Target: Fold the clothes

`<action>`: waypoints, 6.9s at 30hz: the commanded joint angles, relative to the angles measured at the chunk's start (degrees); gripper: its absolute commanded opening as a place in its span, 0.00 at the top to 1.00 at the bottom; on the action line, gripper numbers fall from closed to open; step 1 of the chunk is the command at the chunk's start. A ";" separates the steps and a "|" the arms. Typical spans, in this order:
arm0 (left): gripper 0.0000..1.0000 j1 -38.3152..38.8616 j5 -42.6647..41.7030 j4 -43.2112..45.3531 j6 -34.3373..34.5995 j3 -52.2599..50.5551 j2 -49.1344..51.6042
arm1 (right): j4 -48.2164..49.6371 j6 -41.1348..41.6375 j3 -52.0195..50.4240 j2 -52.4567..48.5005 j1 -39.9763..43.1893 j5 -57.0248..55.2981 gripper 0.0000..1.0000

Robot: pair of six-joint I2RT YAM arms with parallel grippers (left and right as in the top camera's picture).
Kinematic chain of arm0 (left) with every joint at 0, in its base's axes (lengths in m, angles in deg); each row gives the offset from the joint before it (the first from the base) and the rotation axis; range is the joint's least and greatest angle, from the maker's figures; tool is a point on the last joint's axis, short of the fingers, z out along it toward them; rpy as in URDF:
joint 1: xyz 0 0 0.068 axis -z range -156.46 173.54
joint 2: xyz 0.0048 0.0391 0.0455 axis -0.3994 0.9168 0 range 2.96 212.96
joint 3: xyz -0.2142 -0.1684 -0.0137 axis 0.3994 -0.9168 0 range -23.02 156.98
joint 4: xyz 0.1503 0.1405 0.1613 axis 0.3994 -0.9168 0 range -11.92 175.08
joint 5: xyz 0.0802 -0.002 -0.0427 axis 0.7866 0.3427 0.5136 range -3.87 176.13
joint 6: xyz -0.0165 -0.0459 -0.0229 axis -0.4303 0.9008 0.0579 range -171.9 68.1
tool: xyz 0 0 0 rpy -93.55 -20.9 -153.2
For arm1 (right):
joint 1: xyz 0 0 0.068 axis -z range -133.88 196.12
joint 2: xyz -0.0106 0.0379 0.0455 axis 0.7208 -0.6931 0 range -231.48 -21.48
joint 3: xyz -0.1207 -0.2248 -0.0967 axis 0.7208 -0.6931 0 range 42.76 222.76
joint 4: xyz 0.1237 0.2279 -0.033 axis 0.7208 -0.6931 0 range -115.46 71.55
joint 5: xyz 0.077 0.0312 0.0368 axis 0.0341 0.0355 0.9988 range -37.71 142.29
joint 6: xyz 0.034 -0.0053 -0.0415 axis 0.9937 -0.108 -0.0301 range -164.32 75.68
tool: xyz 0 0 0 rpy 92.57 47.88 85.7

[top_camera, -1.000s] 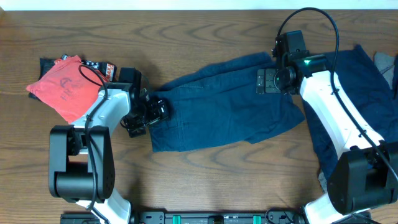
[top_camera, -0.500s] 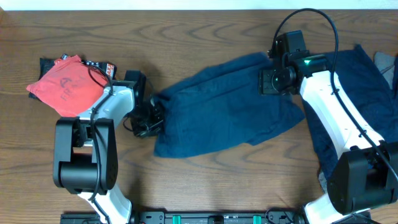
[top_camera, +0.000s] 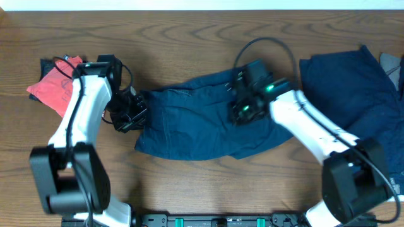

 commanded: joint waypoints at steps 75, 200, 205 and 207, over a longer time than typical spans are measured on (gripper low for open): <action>0.32 31.12 -3.52 46.40 13.40 1.11 0.46 | -8.76 -2.45 10.16 -5.31 15.98 -13.09 0.60; 0.86 -27.10 11.28 43.54 -10.14 1.90 -8.07 | 2.01 -4.00 -5.14 19.87 13.97 -25.46 0.36; 0.85 -31.23 11.28 41.42 -8.15 1.86 -4.92 | 1.97 -4.00 -5.14 19.87 13.97 -25.46 0.35; 0.85 -31.91 11.28 39.95 -8.15 1.86 -3.69 | 1.88 -4.00 -5.14 19.87 13.97 -25.46 0.35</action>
